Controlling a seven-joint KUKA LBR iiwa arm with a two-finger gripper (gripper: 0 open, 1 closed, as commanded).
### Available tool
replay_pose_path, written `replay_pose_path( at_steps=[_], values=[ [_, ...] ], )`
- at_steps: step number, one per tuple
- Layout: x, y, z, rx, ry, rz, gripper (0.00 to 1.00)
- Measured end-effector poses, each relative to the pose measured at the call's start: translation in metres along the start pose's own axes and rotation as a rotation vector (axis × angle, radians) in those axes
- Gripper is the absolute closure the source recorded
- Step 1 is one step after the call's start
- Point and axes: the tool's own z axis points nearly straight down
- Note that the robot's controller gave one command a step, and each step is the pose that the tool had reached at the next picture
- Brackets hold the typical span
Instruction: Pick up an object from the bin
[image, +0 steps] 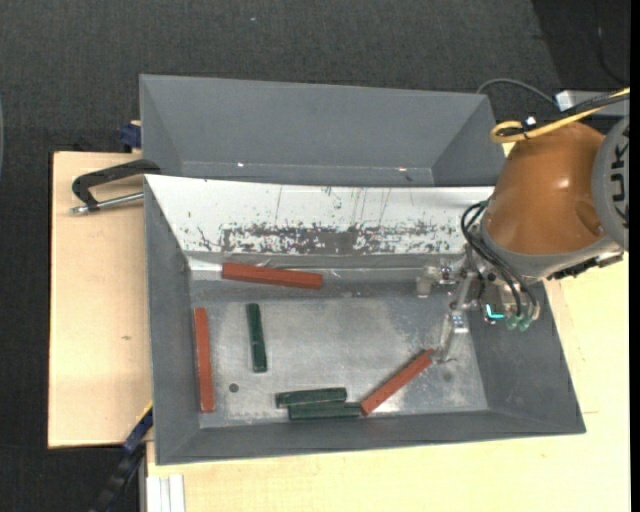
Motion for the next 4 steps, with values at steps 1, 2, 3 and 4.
replay_pose_path(
  at_steps=[1, 2, 3, 4],
  values=[
    [-0.002, 0.0, -0.004, 0.001, -0.008, -0.001, 0.0],
    [0.0, 0.003, 0.01, 0.003, -0.021, -0.004, 0.0],
    [0.024, -0.022, 0.075, 0.0, -0.012, 0.012, 0.0],
    [0.025, -0.002, 0.097, 0.0, -0.01, -0.028, 1.0]
  ],
)
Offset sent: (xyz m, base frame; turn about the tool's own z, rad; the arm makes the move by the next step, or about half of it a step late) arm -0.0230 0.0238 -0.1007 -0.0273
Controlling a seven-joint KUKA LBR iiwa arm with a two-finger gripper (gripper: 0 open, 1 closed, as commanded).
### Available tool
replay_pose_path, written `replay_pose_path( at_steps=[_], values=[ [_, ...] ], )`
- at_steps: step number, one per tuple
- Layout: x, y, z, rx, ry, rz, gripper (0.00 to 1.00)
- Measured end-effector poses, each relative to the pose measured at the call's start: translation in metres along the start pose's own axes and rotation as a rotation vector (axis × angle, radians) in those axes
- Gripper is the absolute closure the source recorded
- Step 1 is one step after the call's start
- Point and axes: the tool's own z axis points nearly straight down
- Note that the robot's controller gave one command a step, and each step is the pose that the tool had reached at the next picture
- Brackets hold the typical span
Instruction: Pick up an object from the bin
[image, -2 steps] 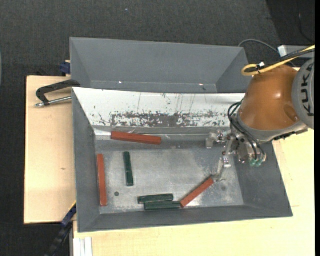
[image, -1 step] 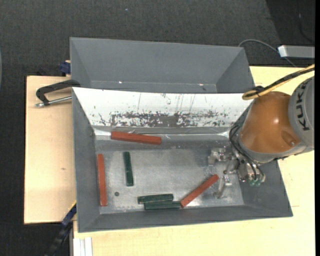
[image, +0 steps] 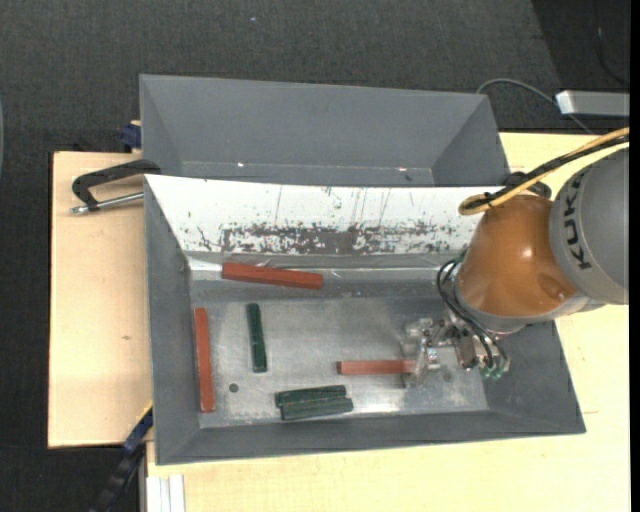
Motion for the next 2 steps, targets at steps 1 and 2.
replay_pose_path(
  at_steps=[1, 2],
  values=[
    [0.0, 0.0, 0.0, 0.0, 0.0, 0.0, 1.0],
    [-0.009, -0.01, -0.127, 0.001, -0.002, 0.003, 1.0]
  ],
)
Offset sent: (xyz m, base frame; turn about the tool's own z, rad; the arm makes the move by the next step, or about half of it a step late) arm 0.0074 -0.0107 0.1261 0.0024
